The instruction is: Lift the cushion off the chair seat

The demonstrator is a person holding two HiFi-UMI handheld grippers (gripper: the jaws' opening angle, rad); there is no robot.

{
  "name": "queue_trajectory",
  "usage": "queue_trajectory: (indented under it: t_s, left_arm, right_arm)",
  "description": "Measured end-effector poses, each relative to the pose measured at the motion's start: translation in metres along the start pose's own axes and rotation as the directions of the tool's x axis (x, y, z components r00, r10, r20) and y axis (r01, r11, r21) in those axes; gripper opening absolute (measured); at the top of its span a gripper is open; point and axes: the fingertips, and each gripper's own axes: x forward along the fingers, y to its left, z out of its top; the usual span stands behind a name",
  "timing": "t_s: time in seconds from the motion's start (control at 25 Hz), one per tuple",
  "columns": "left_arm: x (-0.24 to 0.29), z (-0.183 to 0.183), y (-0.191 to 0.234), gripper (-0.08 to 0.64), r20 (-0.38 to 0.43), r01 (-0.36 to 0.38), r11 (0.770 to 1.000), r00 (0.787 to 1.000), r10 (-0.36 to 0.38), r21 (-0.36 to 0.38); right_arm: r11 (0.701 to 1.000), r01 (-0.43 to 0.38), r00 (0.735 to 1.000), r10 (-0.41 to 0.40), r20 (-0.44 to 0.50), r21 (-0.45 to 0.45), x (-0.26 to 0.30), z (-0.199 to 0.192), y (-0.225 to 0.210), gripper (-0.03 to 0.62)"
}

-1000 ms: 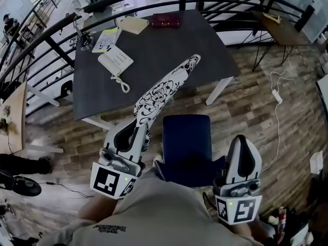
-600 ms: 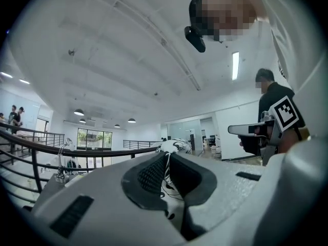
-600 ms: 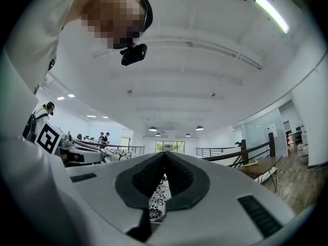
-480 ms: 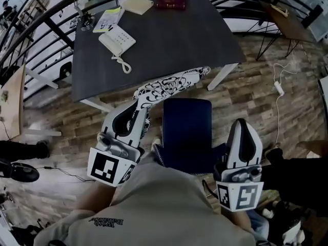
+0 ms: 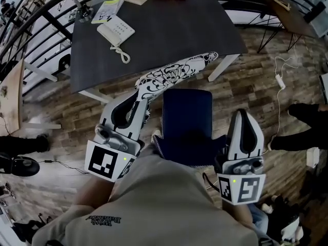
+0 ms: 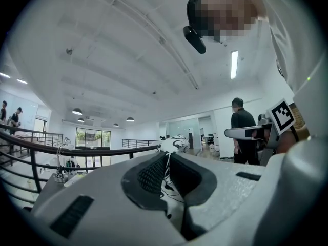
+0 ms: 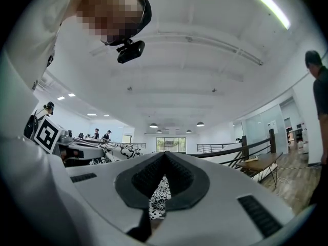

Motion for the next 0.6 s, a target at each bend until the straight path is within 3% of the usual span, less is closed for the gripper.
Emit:
queue_trajectory:
  t_s: [0.32,0.6]
  left_arm:
    - [-0.002,-0.005,0.002,0.015,-0.023,0.0,1.0,1.0,0.0,0.01]
    - [-0.003,-0.01,0.002,0.015,-0.017,-0.011,0.999,1.0,0.011,-0.032]
  right_arm:
    - [1.0,-0.004,1.0,0.004,-0.017,-0.003,0.006,-0.005,0.003,0.002]
    - [1.0,-0.02,0.999,0.019,-0.036,-0.019,0.001,-0.014,0.012,0.002]
